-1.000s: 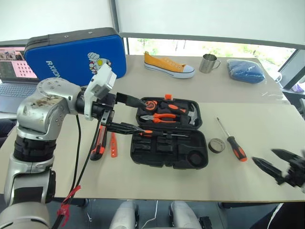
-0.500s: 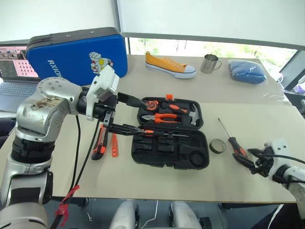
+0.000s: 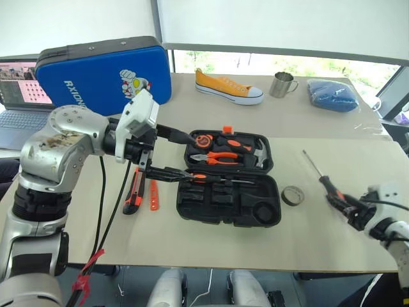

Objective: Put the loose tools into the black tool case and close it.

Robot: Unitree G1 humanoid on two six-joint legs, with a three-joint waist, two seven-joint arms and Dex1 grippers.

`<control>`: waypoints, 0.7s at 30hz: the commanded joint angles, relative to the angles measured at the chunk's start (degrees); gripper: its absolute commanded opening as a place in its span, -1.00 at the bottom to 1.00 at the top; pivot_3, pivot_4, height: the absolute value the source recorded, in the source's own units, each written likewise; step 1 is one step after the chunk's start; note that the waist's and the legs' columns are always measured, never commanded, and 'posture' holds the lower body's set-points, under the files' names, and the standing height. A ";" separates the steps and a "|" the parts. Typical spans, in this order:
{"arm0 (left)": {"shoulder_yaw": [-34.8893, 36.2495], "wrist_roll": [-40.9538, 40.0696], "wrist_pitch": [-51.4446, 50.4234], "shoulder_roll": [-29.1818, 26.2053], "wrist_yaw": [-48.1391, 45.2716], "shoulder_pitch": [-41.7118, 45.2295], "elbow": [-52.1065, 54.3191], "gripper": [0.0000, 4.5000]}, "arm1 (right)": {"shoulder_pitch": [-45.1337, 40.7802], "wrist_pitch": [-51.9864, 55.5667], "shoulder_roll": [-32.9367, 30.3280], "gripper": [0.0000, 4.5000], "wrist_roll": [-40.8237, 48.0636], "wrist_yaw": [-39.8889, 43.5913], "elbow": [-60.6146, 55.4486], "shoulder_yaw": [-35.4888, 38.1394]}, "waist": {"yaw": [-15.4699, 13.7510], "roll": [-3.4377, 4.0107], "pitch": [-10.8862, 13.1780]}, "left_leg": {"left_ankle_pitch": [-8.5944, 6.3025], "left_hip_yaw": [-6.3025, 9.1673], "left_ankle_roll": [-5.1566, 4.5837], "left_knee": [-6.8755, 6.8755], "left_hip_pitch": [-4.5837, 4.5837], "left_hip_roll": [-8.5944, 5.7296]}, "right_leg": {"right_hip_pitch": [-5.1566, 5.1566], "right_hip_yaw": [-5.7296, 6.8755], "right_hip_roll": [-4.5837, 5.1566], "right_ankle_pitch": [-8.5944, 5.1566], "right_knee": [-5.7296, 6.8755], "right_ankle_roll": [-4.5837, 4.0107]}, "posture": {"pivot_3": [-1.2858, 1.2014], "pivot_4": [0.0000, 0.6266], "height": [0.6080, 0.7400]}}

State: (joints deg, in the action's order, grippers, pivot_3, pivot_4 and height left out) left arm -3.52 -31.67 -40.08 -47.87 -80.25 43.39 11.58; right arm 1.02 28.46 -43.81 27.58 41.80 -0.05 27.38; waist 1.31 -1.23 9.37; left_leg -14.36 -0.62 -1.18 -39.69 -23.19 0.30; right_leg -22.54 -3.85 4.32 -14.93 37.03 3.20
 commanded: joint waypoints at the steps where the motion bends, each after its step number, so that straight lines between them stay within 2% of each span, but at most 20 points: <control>1: 0.98 -1.03 1.26 -4.96 -4.69 -2.20 1.70 1.00 | -8.63 2.12 -6.62 -0.54 7.11 10.22 -9.93 -2.68 | 0.77 0.07 0.04 | 0.00 -0.01 0.00 0.02 0.01 0.01 | -0.02 -0.01 -0.03 0.00 0.01 -0.01 | 0.03 -0.52 1.00; 3: 0.76 -0.56 2.79 -6.83 -6.53 -3.55 2.03 1.00 | -12.65 2.11 -8.87 -0.54 7.96 15.29 -11.84 -7.08 | 1.24 0.11 0.07 | 0.00 -0.04 0.00 0.09 0.02 0.11 | -0.08 -0.06 -0.12 0.01 0.02 -0.04 | 0.03 -0.52 1.00; 7: 0.44 0.60 5.74 -8.46 -7.79 -5.65 2.55 1.00 | -20.15 -2.26 -11.01 -0.54 3.92 25.21 -12.59 -19.16 | 0.66 -0.03 0.14 | -0.01 0.05 0.01 0.10 -0.07 0.44 | -0.06 -0.02 -0.45 0.00 -0.11 -0.12 | 0.03 -0.52 1.00; 10: 1.16 -0.77 4.39 -8.37 -6.41 -5.42 3.54 1.00 | -26.64 -10.72 -9.49 -0.54 -4.11 31.65 -7.88 -29.81 | -0.14 -0.07 0.17 | 0.00 0.01 0.01 -0.04 -0.30 0.42 | -0.24 -0.04 -0.39 0.00 -0.11 -0.12 | 0.03 -0.52 1.00; 12: 1.53 -1.49 3.69 -8.55 -5.86 -5.44 4.17 1.00 | -29.52 -16.29 -7.88 -0.54 -9.01 33.15 -2.53 -34.11 | -0.47 -0.08 0.18 | 0.00 -0.04 0.01 -0.15 -0.53 0.38 | -0.49 -0.06 -0.33 0.02 -0.03 -0.10 | 0.03 -0.52 1.00; 16: 2.41 -2.05 2.97 -9.43 -5.00 -6.68 5.62 1.00 | -33.13 -25.41 -5.61 -0.54 -15.32 34.52 7.27 -38.00 | -0.83 -0.10 0.18 | 0.01 -0.04 0.02 -0.17 -0.64 0.31 | -0.66 -0.05 -0.29 0.03 0.04 -0.09 | 0.03 -0.52 1.00; 21: 3.54 -3.01 1.98 -10.03 -3.33 -7.58 7.03 1.00 | -34.05 -28.80 -4.15 -0.54 -17.55 36.11 11.20 -39.30 | -0.48 -0.10 0.19 | 0.01 -0.05 0.02 -0.11 -0.65 0.32 | -0.72 -0.05 -0.29 0.04 0.07 -0.12 | 0.03 -0.52 1.00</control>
State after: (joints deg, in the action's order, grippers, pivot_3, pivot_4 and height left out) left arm -2.26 -33.53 -37.76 -56.84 -84.31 35.60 16.87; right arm -31.66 1.48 -48.20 10.42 77.28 11.40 -12.48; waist 0.83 -1.33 9.56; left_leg -14.35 -0.66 -1.16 -39.80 -23.84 0.63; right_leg -23.26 -3.91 4.03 -14.88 37.11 3.07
